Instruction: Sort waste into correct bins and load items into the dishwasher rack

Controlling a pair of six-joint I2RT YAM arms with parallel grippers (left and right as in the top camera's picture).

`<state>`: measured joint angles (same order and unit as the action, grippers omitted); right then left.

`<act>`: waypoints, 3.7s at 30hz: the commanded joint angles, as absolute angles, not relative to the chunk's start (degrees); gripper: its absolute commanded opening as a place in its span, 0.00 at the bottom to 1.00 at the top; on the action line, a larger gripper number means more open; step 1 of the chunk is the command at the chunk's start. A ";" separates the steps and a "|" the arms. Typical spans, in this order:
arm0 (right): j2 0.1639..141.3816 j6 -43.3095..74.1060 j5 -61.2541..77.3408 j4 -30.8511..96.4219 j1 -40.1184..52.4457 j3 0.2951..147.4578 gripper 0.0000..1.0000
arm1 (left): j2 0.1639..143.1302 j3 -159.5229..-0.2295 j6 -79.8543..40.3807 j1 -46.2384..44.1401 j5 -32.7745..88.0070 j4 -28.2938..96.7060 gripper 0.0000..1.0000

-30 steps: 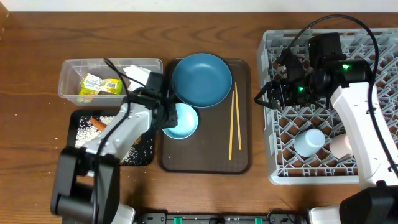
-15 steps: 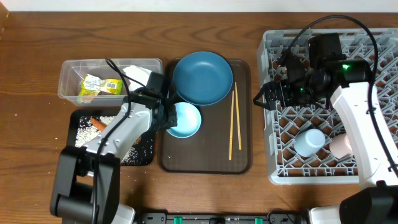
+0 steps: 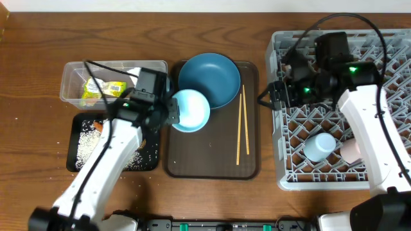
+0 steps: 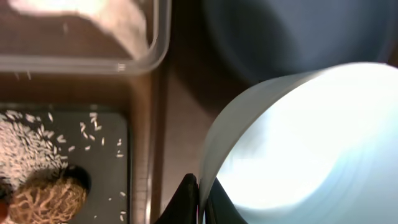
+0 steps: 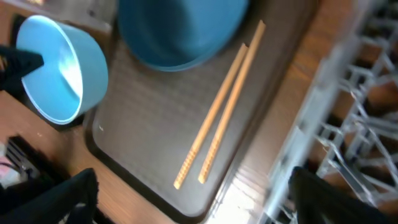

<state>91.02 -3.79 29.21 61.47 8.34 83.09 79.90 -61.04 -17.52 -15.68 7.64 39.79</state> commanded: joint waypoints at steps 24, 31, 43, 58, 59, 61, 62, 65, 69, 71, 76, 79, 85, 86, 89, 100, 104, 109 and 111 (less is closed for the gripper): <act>97.60 6.00 10.33 44.77 34.24 83.83 0.38 | 77.78 -64.77 -17.17 -20.71 8.99 40.64 0.06; 97.97 6.00 10.55 43.97 34.81 83.92 0.13 | 77.80 -64.77 -17.17 -20.71 8.97 40.66 0.06; 97.30 6.00 10.52 43.07 35.35 83.99 0.01 | 77.80 -64.75 -17.17 -20.71 8.97 40.66 0.07; 96.53 5.91 -1.15 43.11 35.11 84.60 0.01 | 77.78 -64.77 -17.15 -20.64 8.08 39.38 0.52; 96.31 5.91 -3.51 43.13 35.11 84.60 0.01 | 77.78 -64.77 -17.15 -20.53 8.08 39.38 0.53; 95.85 5.43 -8.78 43.13 35.11 84.60 0.01 | 77.78 -64.77 -17.15 -20.23 8.08 39.38 0.53; 95.48 5.02 -12.47 43.03 35.05 84.60 0.01 | 77.78 -64.77 -17.15 -20.01 8.08 39.38 0.52; 94.26 2.81 -20.93 42.68 34.41 84.60 0.01 | 77.78 -64.77 -17.15 -19.55 8.08 39.42 0.52; 92.75 -2.17 -29.74 42.65 32.45 84.60 0.01 | 77.78 -64.77 -17.15 -19.51 8.08 39.40 0.53; 92.44 -5.19 -33.47 42.65 30.94 84.60 0.01 | 77.78 -64.77 -17.15 -19.51 8.08 39.38 0.52; 92.53 -10.85 -37.54 41.87 26.24 84.60 0.01 | 77.78 -64.77 -17.15 -19.51 8.08 39.33 0.52; 92.53 -14.46 -37.54 40.07 22.83 84.60 0.01 | 77.78 -64.77 -17.17 -19.51 8.10 39.27 0.53; 92.58 -18.87 -30.28 38.00 17.06 84.60 0.01 | 77.78 -64.75 -17.19 -19.51 7.68 38.96 0.52; 92.58 -18.41 -26.52 38.50 16.78 84.60 0.01 | 77.80 -64.75 -17.23 -19.53 6.50 38.94 0.52; 92.58 -11.97 -16.16 39.07 16.93 84.60 0.01 | 77.80 -64.75 -17.19 -19.53 3.51 38.81 0.52; 93.80 -1.15 2.37 38.41 20.16 84.58 0.20 | 77.80 -64.75 -17.23 -19.57 4.03 38.72 0.52; 95.74 -3.70 2.39 38.57 22.09 84.58 0.29 | 77.80 -64.75 -17.21 -19.57 4.03 38.74 0.52; 100.47 -9.17 2.37 38.09 23.73 84.58 0.45 | 77.80 -64.75 -17.19 -19.57 4.03 38.76 0.53; 102.39 -10.00 2.35 37.67 23.88 84.58 0.47 | 77.80 -64.75 -17.21 -19.57 4.03 38.79 0.53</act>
